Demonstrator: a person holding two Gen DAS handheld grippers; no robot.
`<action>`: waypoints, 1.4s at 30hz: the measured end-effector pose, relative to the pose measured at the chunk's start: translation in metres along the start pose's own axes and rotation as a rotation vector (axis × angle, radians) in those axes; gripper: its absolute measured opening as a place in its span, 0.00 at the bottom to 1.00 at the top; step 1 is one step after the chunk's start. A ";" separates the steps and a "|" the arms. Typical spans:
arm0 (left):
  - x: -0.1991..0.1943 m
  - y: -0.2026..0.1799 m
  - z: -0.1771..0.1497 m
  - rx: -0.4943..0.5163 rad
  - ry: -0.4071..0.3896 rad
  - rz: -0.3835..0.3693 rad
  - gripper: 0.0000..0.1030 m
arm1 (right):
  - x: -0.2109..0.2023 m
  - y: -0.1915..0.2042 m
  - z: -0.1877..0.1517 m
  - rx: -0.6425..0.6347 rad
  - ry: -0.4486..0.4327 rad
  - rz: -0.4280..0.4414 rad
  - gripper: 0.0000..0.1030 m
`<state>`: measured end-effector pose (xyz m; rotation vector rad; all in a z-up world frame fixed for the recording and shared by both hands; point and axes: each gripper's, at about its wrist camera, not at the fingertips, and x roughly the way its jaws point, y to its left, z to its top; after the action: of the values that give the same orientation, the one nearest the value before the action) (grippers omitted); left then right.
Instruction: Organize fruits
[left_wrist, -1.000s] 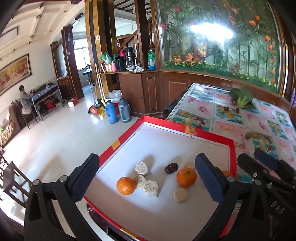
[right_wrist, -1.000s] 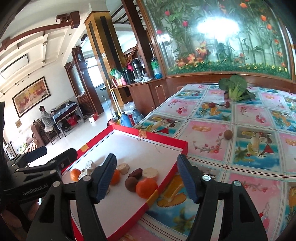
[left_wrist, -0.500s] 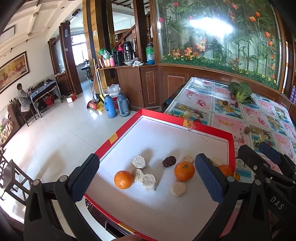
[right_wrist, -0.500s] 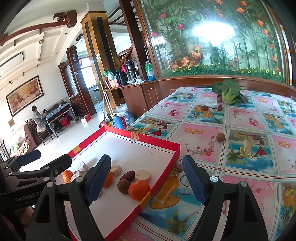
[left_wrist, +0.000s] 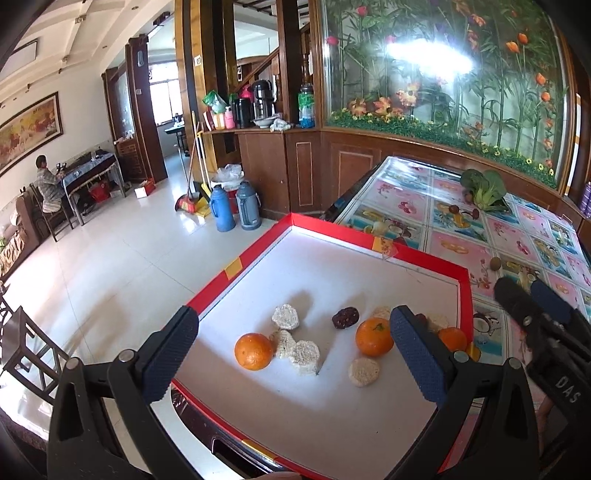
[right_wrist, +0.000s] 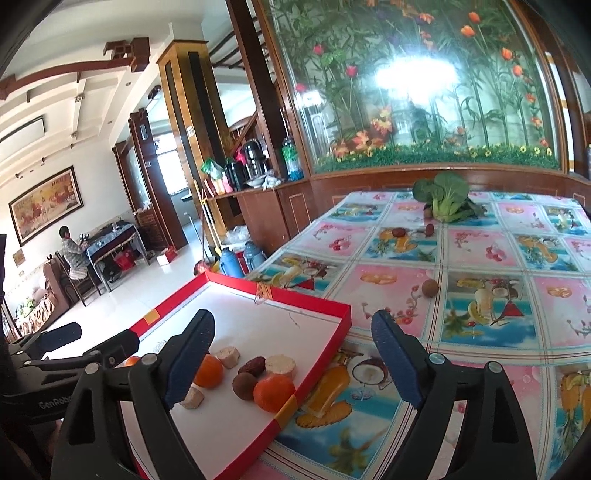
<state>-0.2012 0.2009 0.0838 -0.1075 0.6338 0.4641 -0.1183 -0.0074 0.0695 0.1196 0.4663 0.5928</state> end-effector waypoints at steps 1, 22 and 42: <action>0.000 0.000 0.000 0.004 -0.008 -0.002 1.00 | 0.000 0.000 0.000 -0.001 -0.004 0.002 0.85; 0.003 0.010 -0.001 -0.030 -0.005 0.017 1.00 | -0.001 0.010 -0.002 -0.049 -0.012 0.016 0.86; 0.004 0.035 -0.008 -0.063 0.007 0.053 1.00 | -0.001 0.034 -0.009 -0.150 -0.015 0.061 0.86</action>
<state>-0.2189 0.2312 0.0764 -0.1527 0.6305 0.5357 -0.1402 0.0201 0.0703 -0.0050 0.4029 0.6840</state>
